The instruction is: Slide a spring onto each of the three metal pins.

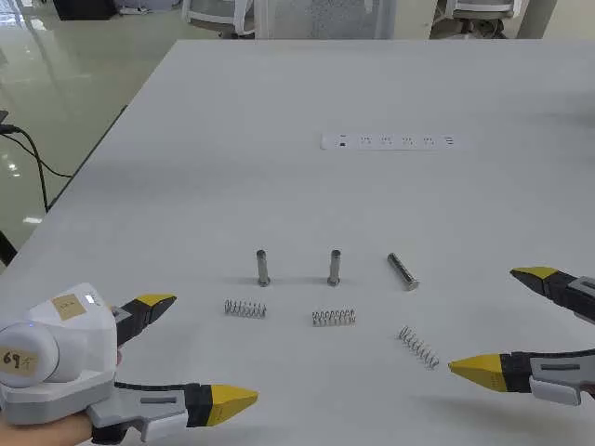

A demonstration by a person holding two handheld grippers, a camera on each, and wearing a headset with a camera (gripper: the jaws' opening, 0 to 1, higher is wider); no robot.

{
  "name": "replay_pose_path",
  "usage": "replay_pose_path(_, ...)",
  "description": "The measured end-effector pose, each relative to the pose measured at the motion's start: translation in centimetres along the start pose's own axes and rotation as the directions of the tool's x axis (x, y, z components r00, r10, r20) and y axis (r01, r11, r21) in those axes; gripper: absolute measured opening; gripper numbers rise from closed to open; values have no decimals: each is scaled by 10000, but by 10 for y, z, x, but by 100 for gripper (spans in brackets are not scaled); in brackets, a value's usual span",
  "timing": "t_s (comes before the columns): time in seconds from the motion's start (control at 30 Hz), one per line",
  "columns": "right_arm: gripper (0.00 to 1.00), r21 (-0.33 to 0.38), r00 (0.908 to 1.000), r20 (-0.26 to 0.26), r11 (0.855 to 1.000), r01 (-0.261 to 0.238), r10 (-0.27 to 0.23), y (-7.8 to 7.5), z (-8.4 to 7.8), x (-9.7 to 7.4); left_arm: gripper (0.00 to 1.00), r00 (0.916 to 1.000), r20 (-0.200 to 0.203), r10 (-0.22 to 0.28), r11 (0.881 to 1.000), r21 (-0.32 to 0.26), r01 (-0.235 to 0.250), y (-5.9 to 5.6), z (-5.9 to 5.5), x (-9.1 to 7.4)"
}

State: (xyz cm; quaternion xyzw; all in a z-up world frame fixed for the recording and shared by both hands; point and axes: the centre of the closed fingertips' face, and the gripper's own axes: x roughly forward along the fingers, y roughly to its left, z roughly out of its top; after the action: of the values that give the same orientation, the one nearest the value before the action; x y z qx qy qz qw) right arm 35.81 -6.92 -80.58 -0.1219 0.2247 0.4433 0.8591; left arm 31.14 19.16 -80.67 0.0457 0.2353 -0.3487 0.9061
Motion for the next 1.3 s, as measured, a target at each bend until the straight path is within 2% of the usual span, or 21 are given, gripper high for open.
replay_pose_path(0.5, 97, -104, 10000, -60, 9999, -50, 49, 1, 5, 0, 97, 9998, 165, 106, 9999, -49, -105, 2, 2, -3)
replay_pose_path(0.9, 96, 32, 9999, -85, 9999, 146, -145, 1, 4, -6, 97, 9999, 101, -132, 9999, 86, 131, 2, 4, 1)
replay_pose_path(1.3, 96, 198, 9988, -60, 9986, 482, -481, 0, 0, -15, 97, 9987, 61, -513, 9983, 288, 512, -3, 8, 9)
